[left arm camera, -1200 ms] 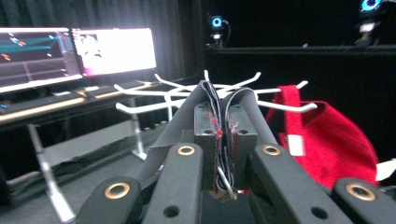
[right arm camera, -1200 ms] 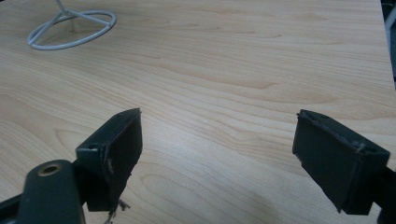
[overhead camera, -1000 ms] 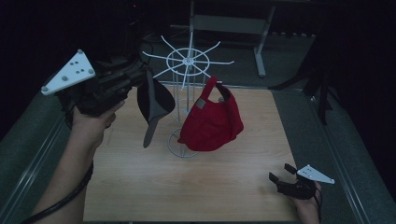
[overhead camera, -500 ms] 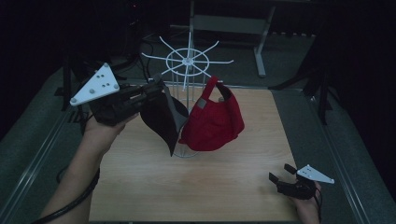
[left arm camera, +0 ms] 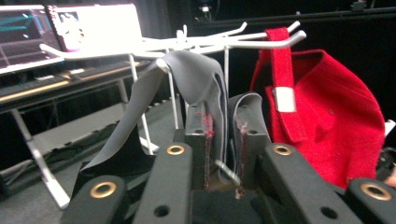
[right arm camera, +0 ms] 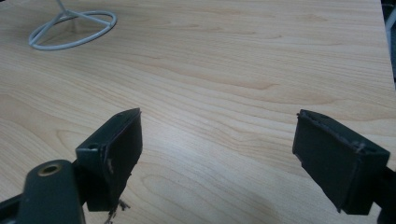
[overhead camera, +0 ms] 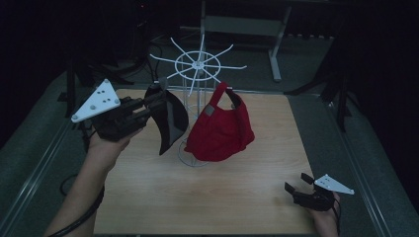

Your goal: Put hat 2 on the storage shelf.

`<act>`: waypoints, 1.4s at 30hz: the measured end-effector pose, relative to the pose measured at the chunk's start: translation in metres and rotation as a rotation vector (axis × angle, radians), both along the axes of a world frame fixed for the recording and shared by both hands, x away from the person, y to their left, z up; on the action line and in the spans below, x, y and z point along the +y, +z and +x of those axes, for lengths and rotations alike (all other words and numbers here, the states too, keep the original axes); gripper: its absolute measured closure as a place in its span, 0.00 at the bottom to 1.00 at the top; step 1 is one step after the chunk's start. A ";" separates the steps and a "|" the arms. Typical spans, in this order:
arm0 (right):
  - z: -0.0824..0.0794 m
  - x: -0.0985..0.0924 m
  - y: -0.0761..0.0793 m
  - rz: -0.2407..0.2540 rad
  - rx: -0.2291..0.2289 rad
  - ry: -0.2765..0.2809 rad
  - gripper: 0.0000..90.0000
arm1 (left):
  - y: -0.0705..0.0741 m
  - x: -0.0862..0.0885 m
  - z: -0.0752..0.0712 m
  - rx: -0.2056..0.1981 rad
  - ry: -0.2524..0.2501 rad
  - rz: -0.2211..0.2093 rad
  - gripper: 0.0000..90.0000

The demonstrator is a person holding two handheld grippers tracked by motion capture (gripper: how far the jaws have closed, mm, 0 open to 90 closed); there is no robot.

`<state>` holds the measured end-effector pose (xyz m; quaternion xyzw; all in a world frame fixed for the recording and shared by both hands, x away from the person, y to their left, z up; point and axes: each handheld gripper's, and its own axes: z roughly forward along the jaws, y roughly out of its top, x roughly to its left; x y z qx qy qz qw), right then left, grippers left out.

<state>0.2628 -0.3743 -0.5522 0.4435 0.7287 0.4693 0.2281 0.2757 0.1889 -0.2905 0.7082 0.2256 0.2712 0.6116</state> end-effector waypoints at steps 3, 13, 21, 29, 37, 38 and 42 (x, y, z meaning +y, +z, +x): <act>0.000 0.000 0.000 -0.002 -0.001 -0.001 0.17 | -0.003 -0.001 0.000 0.006 0.004 0.017 0.78; 0.000 0.000 0.000 0.003 0.002 0.000 0.18 | -0.013 0.006 -0.004 0.030 0.000 -0.002 0.69; 0.000 0.000 0.000 0.000 0.001 -0.001 0.18 | -0.023 0.007 -0.009 0.035 0.004 -0.001 0.69; 0.001 0.000 0.000 -0.001 0.000 -0.002 0.18 | -0.040 0.023 -0.016 0.066 0.026 -0.009 0.68; 0.000 0.001 0.000 -0.004 -0.001 0.001 0.17 | -0.062 0.035 -0.020 0.100 0.043 -0.011 0.67; 0.000 0.001 0.000 -0.004 -0.001 0.000 0.18 | -0.065 0.037 -0.021 0.102 0.051 -0.003 0.66; 0.000 0.001 0.000 -0.004 -0.002 0.000 0.18 | -0.079 0.043 -0.026 0.115 0.057 0.008 0.65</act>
